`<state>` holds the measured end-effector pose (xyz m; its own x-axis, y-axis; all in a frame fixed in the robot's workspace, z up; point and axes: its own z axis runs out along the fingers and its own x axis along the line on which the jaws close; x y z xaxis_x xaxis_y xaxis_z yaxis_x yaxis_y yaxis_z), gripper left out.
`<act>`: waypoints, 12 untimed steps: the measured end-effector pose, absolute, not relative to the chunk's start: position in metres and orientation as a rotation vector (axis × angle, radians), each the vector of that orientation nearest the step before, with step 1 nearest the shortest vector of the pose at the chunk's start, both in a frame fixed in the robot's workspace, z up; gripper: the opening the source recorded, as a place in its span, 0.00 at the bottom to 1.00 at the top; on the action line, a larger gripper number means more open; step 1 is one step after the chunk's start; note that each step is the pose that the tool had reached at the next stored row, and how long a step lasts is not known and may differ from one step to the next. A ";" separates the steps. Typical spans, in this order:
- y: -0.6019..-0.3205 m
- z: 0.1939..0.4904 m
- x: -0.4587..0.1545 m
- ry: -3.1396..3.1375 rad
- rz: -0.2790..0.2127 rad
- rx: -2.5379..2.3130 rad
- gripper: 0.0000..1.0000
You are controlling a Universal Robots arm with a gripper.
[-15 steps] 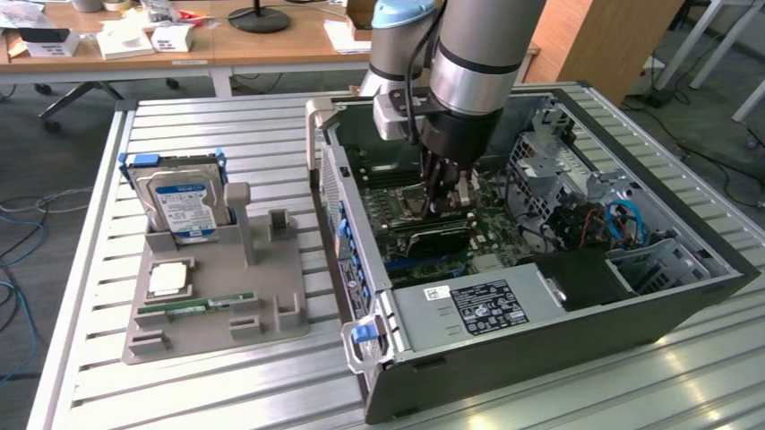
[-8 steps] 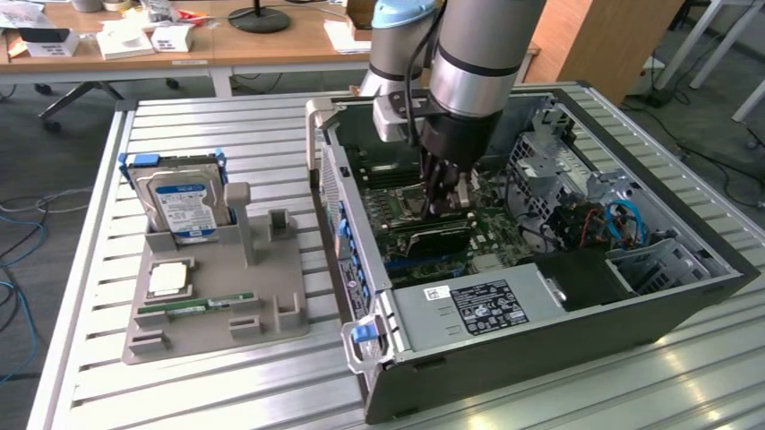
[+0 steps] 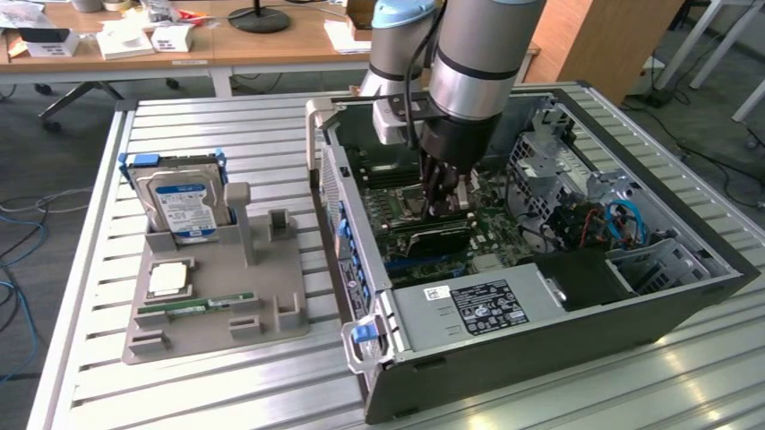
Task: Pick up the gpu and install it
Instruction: 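Press down on the gpu until it lock into place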
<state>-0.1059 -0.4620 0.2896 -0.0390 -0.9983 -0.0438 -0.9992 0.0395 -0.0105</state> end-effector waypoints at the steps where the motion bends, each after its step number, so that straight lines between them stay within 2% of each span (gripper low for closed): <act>1: -0.462 0.289 -0.106 2.236 0.035 -2.150 0.11; 12: -0.462 0.287 -0.106 2.236 0.035 -2.151 0.11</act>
